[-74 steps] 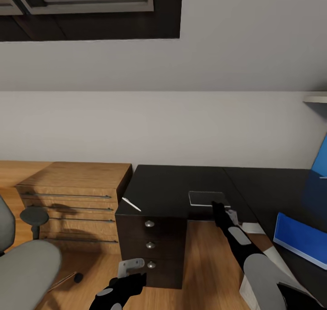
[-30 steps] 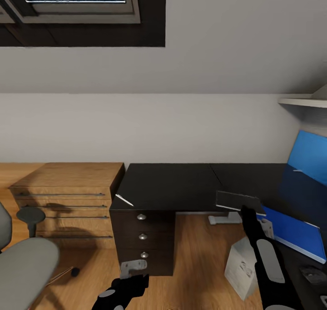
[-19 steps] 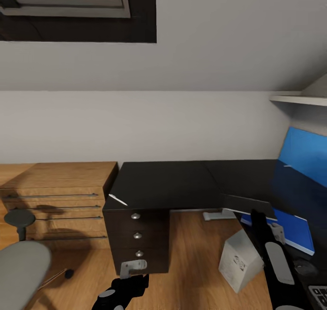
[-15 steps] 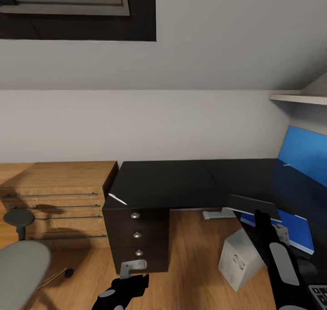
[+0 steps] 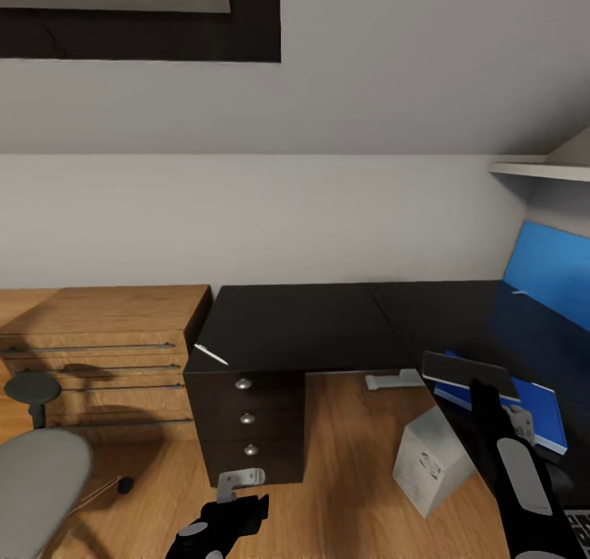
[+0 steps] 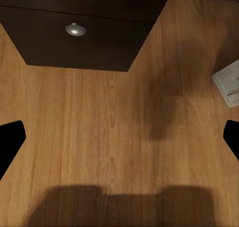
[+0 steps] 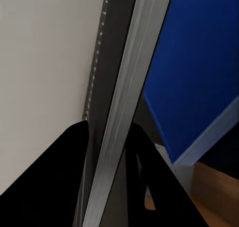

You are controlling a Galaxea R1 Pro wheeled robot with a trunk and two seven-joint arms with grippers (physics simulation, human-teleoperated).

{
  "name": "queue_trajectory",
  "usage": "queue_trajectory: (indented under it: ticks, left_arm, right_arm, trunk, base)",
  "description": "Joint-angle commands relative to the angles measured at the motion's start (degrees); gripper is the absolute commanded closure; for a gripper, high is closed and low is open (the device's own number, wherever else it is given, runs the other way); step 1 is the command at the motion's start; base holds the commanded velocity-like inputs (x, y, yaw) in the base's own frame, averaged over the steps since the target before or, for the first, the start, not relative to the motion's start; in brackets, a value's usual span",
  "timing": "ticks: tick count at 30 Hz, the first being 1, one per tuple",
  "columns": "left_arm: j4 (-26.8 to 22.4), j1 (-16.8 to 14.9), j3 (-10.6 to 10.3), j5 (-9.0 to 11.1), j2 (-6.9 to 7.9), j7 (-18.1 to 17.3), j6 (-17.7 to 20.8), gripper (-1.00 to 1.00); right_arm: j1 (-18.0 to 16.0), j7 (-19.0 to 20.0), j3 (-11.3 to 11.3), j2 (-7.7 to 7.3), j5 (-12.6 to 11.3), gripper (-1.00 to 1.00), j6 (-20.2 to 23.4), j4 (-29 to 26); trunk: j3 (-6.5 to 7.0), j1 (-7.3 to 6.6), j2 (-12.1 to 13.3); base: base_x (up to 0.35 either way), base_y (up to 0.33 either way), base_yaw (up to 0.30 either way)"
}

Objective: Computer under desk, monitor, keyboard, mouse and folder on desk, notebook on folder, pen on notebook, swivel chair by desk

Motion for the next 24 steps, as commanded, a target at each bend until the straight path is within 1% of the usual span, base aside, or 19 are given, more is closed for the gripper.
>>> queue_trajectory:
  ticks: [1, 5, 13, 16, 24]
  left_arm:
    - [-0.1, 0.0, -0.1, 0.6, 0.0, 0.6, 0.1, -1.0]
    - [0.3, 0.0, -0.1, 0.6, -0.01, 0.5, 0.1, -1.0]
    - [1.0, 0.0, -0.4, 0.6, -0.04, 0.5, 0.1, -1.0]
    - [1.0, 0.0, -0.4, 0.6, -0.04, 0.5, 0.0, -1.0]
    - [1.0, 0.0, -0.3, 0.6, 0.04, 0.5, 0.0, -1.0]
  right_arm:
    - [0.0, -0.3, -0.1, 0.0, -0.3, 1.0, 0.3, -0.1]
    - [0.0, -0.3, -0.5, -0.02, -0.5, 1.0, 0.3, -0.1]
    - [0.0, -0.3, -1.3, -0.02, -0.8, 1.0, 0.3, -0.1]
    - [0.0, -0.3, -2.0, 0.02, -1.1, 1.0, 0.4, -0.2]
    - [0.0, 0.1, -2.1, 0.28, -1.4, 1.0, 0.5, -0.4]
  trunk:
    - [-0.16, 0.0, 0.0]
    - [-0.48, 0.0, 0.0]
    - [-1.02, 0.0, 0.0]
    - [-1.22, 0.0, 0.0]
    - [-1.38, 0.0, 0.0]
  base:
    - [0.0, 0.0, -0.072]
    - [0.0, 0.0, -0.14]
    - [0.0, 0.0, -0.21]
    - [0.0, 0.0, -0.207]
    - [0.0, 0.0, -0.049]
